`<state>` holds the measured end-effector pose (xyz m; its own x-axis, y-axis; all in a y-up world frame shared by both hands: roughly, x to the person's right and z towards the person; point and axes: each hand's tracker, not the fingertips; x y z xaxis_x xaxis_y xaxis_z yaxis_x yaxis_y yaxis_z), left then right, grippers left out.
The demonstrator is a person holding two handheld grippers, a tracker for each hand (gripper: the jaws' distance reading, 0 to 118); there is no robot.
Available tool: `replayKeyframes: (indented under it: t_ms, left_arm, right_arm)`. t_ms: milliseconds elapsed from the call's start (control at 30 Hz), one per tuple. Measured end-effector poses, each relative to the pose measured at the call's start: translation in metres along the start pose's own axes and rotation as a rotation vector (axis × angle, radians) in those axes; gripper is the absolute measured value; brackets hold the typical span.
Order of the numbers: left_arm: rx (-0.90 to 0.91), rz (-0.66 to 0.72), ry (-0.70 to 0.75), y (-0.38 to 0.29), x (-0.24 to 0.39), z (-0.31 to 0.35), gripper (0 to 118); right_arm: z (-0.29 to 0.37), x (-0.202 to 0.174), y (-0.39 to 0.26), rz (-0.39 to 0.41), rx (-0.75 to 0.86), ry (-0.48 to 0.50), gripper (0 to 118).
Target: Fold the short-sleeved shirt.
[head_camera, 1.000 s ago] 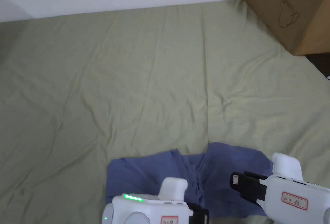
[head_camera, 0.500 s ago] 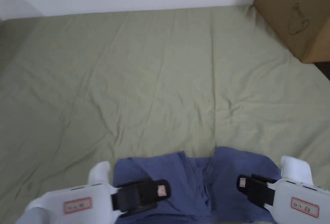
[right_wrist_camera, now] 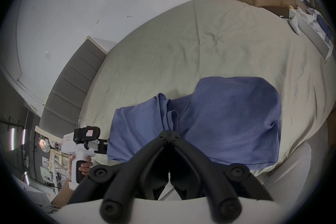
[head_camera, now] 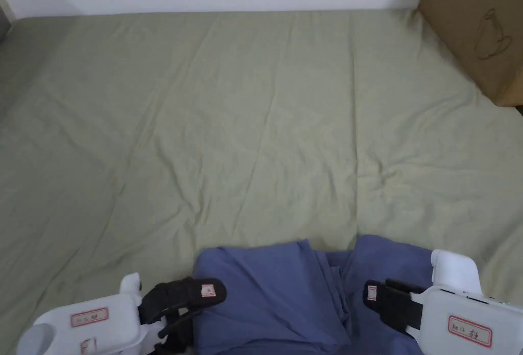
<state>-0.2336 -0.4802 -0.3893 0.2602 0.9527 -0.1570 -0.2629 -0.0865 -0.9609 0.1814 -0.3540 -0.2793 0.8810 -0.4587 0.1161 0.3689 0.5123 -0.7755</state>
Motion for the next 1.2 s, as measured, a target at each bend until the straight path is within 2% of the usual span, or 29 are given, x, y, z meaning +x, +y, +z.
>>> replayKeyframes:
  t_ms: [33, 67, 100, 133, 167, 200, 233, 333, 467, 600, 700, 800, 933, 1067, 1200]
  left_arm:
    - [-0.035, 0.024, -0.008, -0.002, -0.002, -0.012, 98]
    - [-0.063, 0.014, 0.006, -0.002, -0.005, -0.018, 86]
    - [-0.084, -0.037, 0.08, -0.001, -0.003, -0.022, 50]
    - [-0.081, -0.088, 0.23, -0.003, -0.001, -0.028, 13]
    - [-0.082, -0.108, 0.319, -0.001, -0.008, -0.028, 13]
    - [-0.089, -0.099, 0.146, 0.0, -0.005, -0.02, 13]
    - [-0.084, -0.082, 0.131, 0.002, 0.002, -0.012, 13]
    - [-0.083, -0.217, 0.262, 0.003, 0.02, 0.003, 13]
    - [-0.035, -0.26, 0.354, 0.014, 0.029, 0.058, 13]
    - [0.096, -0.216, 0.522, 0.012, 0.042, 0.117, 13]
    - [0.146, -0.306, 0.636, -0.001, 0.068, 0.128, 13]
    - [0.128, -0.381, 0.667, -0.013, 0.1, 0.115, 13]
    - [0.119, -0.565, 0.792, -0.032, 0.151, 0.08, 13]
    - [0.052, -0.756, 0.785, -0.058, 0.201, 0.034, 13]
    - [-0.1, -0.907, 0.799, -0.079, 0.221, -0.031, 13]
  right_arm:
    - [0.0, 0.0, 0.0, 0.001, -0.002, 0.002, 0]
    - [0.0, -0.001, 0.0, 0.001, -0.003, 0.002, 0]
    - [0.0, -0.002, 0.0, 0.0, -0.002, 0.001, 0]
    - [0.001, -0.002, 0.0, 0.001, -0.001, 0.001, 0]
    - [0.002, -0.004, 0.0, 0.002, 0.001, -0.002, 0]
    - [0.003, -0.005, 0.0, 0.007, 0.008, -0.004, 0]
    - [0.003, -0.005, 0.001, 0.012, 0.008, -0.004, 0]
    - [0.003, -0.005, 0.002, 0.016, 0.007, -0.006, 0]
    - [0.006, -0.005, 0.002, 0.009, 0.014, 0.005, 0]
    - [0.007, 0.001, -0.001, -0.011, 0.023, 0.031, 0]
    - [0.004, 0.006, -0.004, -0.029, 0.018, 0.042, 0]
    - [0.007, 0.01, -0.005, -0.039, 0.018, 0.051, 0]
    - [0.017, 0.02, -0.005, -0.052, 0.041, 0.057, 0]
    - [0.025, 0.034, -0.005, -0.081, 0.062, 0.043, 0]
    - [0.032, 0.055, -0.006, -0.226, 0.094, 0.106, 0]
